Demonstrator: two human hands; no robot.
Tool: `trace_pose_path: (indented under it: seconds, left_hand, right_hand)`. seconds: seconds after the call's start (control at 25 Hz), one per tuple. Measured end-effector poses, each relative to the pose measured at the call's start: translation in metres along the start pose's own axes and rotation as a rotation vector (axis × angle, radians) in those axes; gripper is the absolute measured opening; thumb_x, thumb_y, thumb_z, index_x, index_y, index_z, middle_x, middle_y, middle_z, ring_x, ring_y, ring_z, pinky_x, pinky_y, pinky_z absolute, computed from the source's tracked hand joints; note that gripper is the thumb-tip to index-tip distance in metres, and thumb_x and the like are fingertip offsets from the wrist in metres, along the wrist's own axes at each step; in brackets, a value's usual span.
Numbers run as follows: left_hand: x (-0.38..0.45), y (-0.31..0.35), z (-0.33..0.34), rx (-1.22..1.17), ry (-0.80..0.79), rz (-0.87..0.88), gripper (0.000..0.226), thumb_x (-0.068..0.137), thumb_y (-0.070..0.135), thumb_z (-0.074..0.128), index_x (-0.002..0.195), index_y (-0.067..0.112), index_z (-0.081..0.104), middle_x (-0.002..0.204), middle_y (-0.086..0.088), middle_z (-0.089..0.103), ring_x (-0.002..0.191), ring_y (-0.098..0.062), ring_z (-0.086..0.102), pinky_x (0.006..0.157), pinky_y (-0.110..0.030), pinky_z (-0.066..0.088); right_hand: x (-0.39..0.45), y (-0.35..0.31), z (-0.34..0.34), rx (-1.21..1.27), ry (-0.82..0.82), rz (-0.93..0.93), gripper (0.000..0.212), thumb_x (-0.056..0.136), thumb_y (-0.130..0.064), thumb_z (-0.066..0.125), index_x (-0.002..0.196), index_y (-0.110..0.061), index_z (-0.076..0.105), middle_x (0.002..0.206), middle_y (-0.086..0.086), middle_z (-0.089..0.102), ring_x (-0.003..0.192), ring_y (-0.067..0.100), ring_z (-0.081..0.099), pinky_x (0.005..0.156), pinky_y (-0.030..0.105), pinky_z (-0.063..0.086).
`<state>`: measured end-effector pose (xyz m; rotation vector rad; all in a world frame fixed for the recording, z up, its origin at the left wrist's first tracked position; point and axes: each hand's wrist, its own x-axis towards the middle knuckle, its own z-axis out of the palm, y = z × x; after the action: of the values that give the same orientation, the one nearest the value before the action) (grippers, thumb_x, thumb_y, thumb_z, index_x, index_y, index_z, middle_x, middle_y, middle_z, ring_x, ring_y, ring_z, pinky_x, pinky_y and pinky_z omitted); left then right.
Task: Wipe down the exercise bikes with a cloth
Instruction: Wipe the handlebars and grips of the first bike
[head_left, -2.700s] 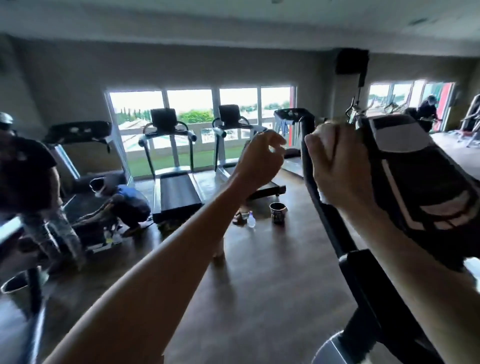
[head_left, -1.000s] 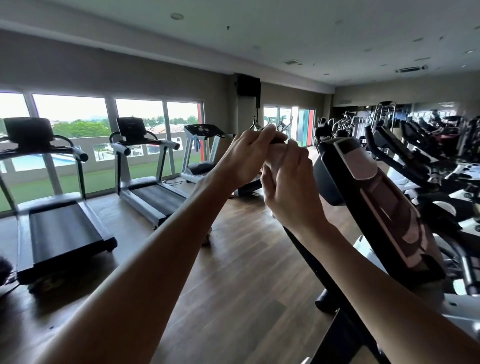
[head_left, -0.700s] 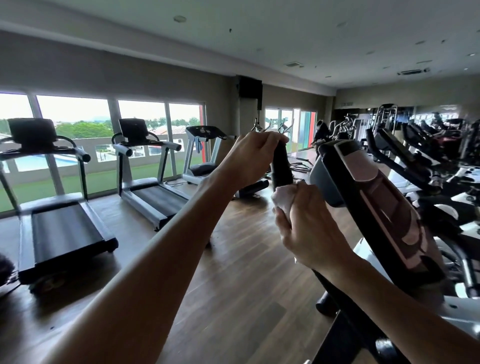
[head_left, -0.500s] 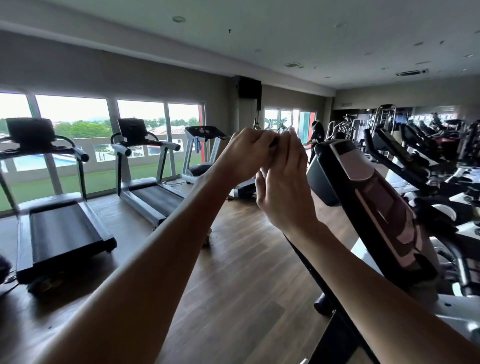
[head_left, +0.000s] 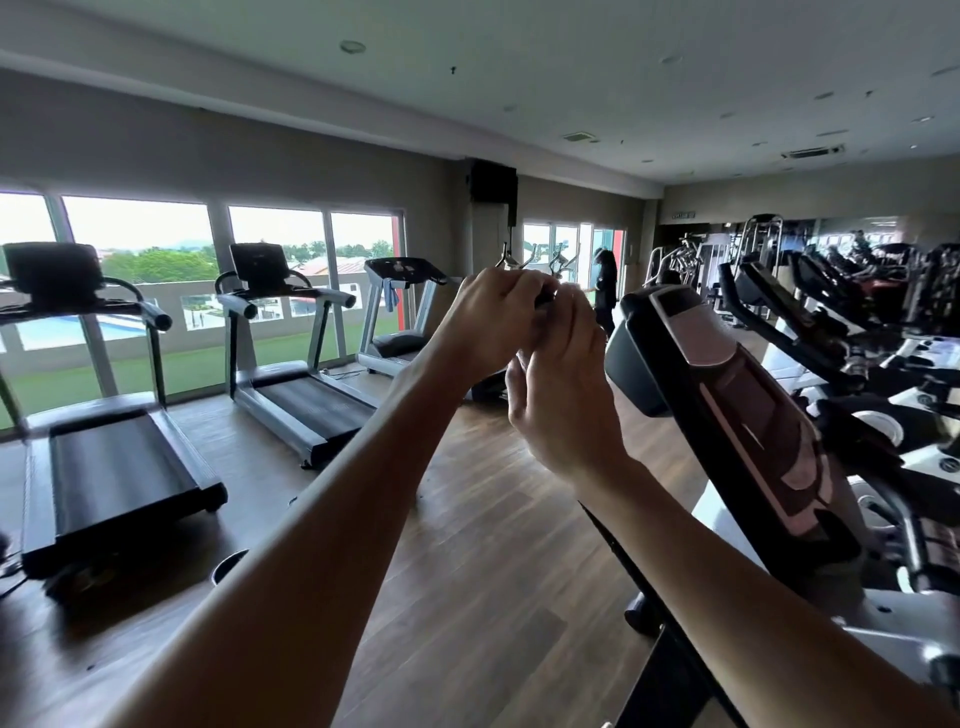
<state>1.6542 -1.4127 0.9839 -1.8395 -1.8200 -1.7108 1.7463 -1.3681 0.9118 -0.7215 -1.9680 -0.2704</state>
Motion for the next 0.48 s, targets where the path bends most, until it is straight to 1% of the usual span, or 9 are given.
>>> trace_pose_path:
  seconds: [0.08, 0.16, 0.24, 0.28, 0.32, 0.36, 0.4, 0.44, 0.48]
  left_hand:
    - [-0.001, 0.001, -0.002, 0.019, 0.006, 0.006, 0.048, 0.088, 0.038, 0.041, 0.098, 0.015, 0.081, 0.095, -0.004, 0.077, 0.098, -0.02, 0.069, 0.096, -0.04, 0.052]
    - [-0.002, 0.002, -0.002, 0.018, 0.014, 0.0, 0.048, 0.087, 0.041, 0.04, 0.102, 0.018, 0.08, 0.1, -0.004, 0.077, 0.101, -0.02, 0.068, 0.099, -0.039, 0.051]
    - [-0.003, 0.002, -0.002, 0.002, 0.009, -0.011, 0.05, 0.087, 0.042, 0.04, 0.108, 0.019, 0.08, 0.105, -0.003, 0.076, 0.103, -0.018, 0.067, 0.101, -0.037, 0.05]
    - [-0.003, 0.002, -0.001, 0.0, 0.0, -0.006, 0.05, 0.087, 0.041, 0.04, 0.109, 0.019, 0.079, 0.106, -0.002, 0.076, 0.104, -0.017, 0.066, 0.102, -0.036, 0.049]
    - [-0.003, 0.003, -0.001, 0.003, -0.004, -0.005, 0.05, 0.086, 0.041, 0.04, 0.11, 0.019, 0.079, 0.106, -0.001, 0.076, 0.104, -0.016, 0.066, 0.102, -0.035, 0.049]
    - [-0.003, 0.003, -0.001, 0.0, -0.004, -0.008, 0.05, 0.086, 0.04, 0.041, 0.11, 0.018, 0.079, 0.106, -0.001, 0.077, 0.105, -0.016, 0.066, 0.102, -0.036, 0.049]
    - [-0.003, 0.004, -0.001, -0.007, -0.005, -0.009, 0.05, 0.085, 0.039, 0.042, 0.109, 0.017, 0.079, 0.107, 0.0, 0.077, 0.106, -0.016, 0.067, 0.102, -0.037, 0.049]
    - [-0.002, 0.004, -0.001, -0.02, -0.015, -0.008, 0.049, 0.085, 0.037, 0.042, 0.11, 0.017, 0.079, 0.107, 0.001, 0.078, 0.107, -0.015, 0.068, 0.102, -0.039, 0.05]
    - [-0.003, 0.003, -0.001, -0.035, -0.022, -0.009, 0.048, 0.086, 0.037, 0.043, 0.11, 0.017, 0.079, 0.107, 0.002, 0.078, 0.107, -0.014, 0.068, 0.101, -0.04, 0.051]
  right_hand:
    - [-0.023, 0.01, -0.007, 0.051, -0.015, -0.079, 0.06, 0.1, -0.023, 0.046, 0.148, 0.008, 0.028, 0.146, 0.034, 0.038, 0.136, 0.043, 0.04, 0.115, 0.045, 0.038]
    - [-0.057, 0.024, -0.017, 0.104, -0.103, -0.09, 0.064, 0.097, -0.028, 0.052, 0.145, 0.008, 0.03, 0.132, 0.03, 0.048, 0.118, 0.042, 0.055, 0.096, 0.046, 0.054]
    - [-0.075, 0.032, -0.02, 0.059, -0.141, -0.042, 0.069, 0.095, -0.037, 0.048, 0.143, 0.01, 0.035, 0.122, 0.024, 0.054, 0.102, 0.037, 0.061, 0.079, 0.044, 0.06]
    - [-0.072, 0.032, -0.016, 0.019, -0.117, -0.03, 0.068, 0.094, -0.035, 0.051, 0.142, 0.012, 0.037, 0.12, 0.026, 0.056, 0.101, 0.038, 0.062, 0.078, 0.045, 0.06]
    - [-0.063, 0.028, -0.01, 0.007, -0.074, -0.036, 0.067, 0.095, -0.03, 0.056, 0.141, 0.014, 0.037, 0.124, 0.031, 0.055, 0.107, 0.042, 0.061, 0.086, 0.047, 0.059]
    - [-0.047, 0.022, -0.006, 0.002, -0.034, -0.051, 0.065, 0.096, -0.027, 0.057, 0.141, 0.015, 0.035, 0.132, 0.037, 0.05, 0.119, 0.047, 0.056, 0.099, 0.05, 0.053]
    - [-0.029, 0.016, -0.003, -0.01, -0.019, -0.057, 0.061, 0.098, -0.027, 0.051, 0.142, 0.013, 0.034, 0.142, 0.04, 0.041, 0.132, 0.049, 0.046, 0.112, 0.051, 0.042]
    - [-0.01, 0.009, -0.003, -0.016, -0.014, -0.054, 0.06, 0.099, -0.029, 0.041, 0.144, 0.011, 0.035, 0.149, 0.04, 0.032, 0.14, 0.048, 0.036, 0.118, 0.05, 0.033]
    - [0.002, 0.004, -0.002, -0.005, -0.01, -0.042, 0.064, 0.099, -0.031, 0.034, 0.147, 0.011, 0.033, 0.153, 0.038, 0.028, 0.143, 0.047, 0.032, 0.119, 0.048, 0.03]
